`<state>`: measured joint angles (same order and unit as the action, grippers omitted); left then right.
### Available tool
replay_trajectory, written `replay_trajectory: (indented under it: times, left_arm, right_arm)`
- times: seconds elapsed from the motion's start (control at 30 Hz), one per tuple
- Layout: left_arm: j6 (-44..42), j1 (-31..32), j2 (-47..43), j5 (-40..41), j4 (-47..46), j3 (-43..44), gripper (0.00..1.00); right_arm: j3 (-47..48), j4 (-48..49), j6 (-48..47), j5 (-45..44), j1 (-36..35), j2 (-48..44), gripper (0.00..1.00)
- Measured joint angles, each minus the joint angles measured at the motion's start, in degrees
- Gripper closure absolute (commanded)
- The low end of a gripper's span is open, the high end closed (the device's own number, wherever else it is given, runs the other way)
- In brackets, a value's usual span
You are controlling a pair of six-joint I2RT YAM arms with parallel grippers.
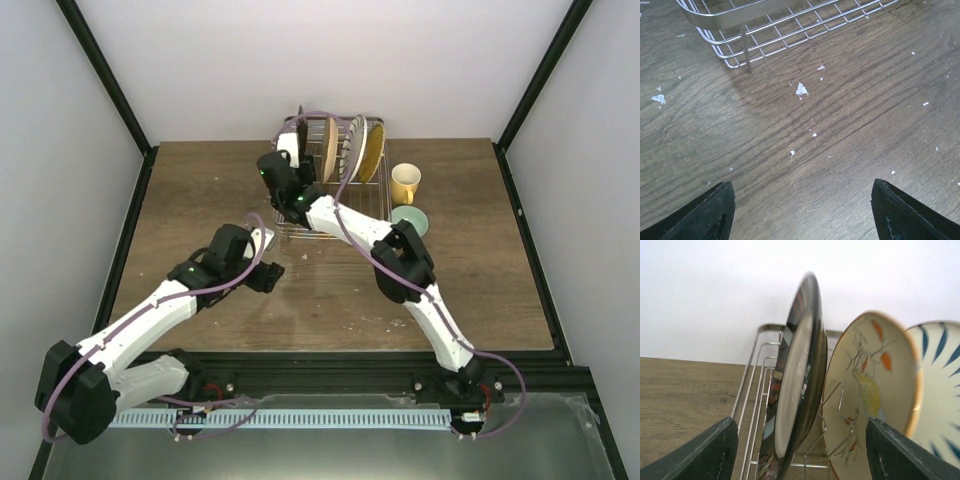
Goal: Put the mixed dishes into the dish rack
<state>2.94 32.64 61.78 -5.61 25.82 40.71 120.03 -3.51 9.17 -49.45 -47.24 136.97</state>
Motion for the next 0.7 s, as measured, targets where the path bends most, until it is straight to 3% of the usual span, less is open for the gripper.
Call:
replay_trajectory:
  times: [0.2,0.5,0.7]
  left_arm:
    - [-0.11,-1.01,-0.02,0.04,-0.02,0.00,0.24]
    - [-0.15,-3.80,0.00,-0.11,-1.49,0.59,0.24]
    - [-0.55,-4.17,5.66,0.42,-3.63,9.55,0.22]
  right_arm:
    - [-9.44,-5.68,1.88,0.44,-3.28,-16.20,0.26]
    - [-24.22,-24.28,15.54,-0.79,-6.38,-46.21,0.26]
    - [-28.68,-40.19,27.85,-3.52,-2.82,-53.55,0.25]
